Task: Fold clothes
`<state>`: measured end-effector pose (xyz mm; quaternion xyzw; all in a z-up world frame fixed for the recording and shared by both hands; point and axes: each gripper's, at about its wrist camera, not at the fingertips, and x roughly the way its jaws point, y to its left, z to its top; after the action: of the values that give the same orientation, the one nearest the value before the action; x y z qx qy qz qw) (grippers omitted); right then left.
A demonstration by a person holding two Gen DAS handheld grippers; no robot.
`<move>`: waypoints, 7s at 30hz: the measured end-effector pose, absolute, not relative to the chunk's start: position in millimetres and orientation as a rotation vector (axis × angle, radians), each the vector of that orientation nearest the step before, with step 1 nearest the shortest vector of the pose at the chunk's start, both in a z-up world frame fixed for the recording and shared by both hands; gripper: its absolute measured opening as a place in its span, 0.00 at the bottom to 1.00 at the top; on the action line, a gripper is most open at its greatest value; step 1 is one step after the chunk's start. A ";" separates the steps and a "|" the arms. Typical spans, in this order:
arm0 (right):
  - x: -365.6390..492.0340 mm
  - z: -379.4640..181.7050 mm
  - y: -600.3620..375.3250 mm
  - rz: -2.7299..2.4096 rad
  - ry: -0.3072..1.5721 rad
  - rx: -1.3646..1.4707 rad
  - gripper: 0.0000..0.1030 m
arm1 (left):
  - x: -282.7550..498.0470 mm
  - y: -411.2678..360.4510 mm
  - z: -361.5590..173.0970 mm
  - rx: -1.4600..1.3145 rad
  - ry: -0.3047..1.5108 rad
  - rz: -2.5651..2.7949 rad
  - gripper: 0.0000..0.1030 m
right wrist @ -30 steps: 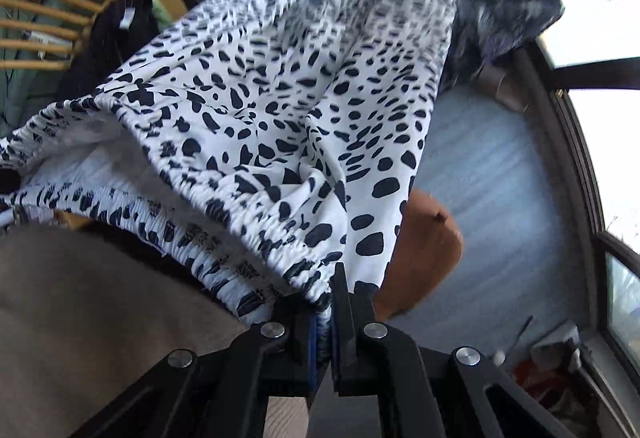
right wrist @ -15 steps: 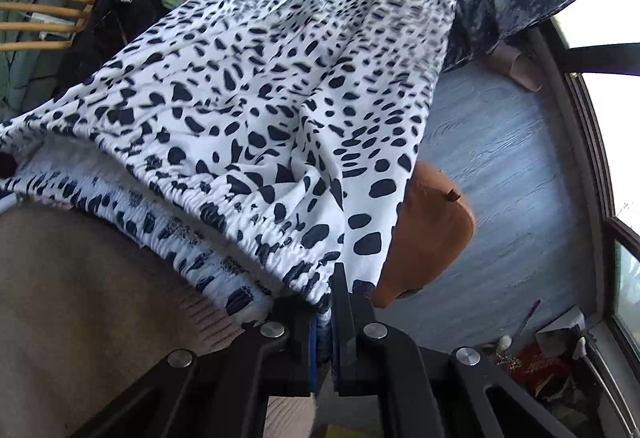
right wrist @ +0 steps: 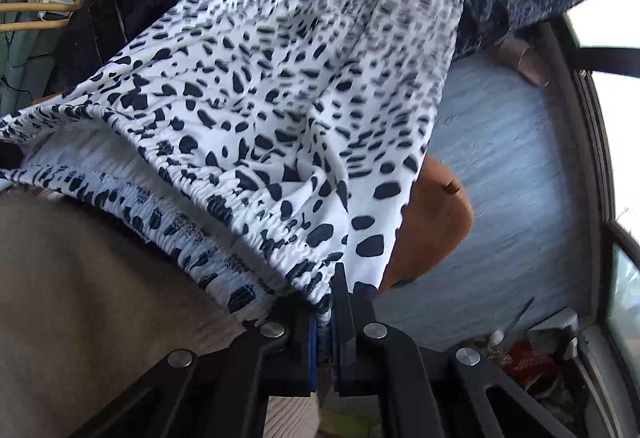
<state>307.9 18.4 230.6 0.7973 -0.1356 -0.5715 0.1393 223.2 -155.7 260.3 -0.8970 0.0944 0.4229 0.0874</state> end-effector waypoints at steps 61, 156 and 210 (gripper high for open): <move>-155.5 -54.1 204.5 -2.589 -1.207 2.068 0.49 | -221.4 -57.4 28.3 -2.082 0.430 2.541 0.69; -36.9 -55.5 145.7 -2.479 -1.399 1.757 0.55 | -149.8 -19.0 -54.1 -2.124 -0.031 2.187 0.76; 209.4 -224.4 45.4 -1.672 -2.587 1.529 0.04 | 152.3 34.8 -45.0 -0.975 1.347 1.795 0.79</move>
<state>209.4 45.4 -224.4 0.4399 -0.7440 -0.4808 -0.1479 152.3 34.8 -45.0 -0.3746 0.5177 0.6898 0.3403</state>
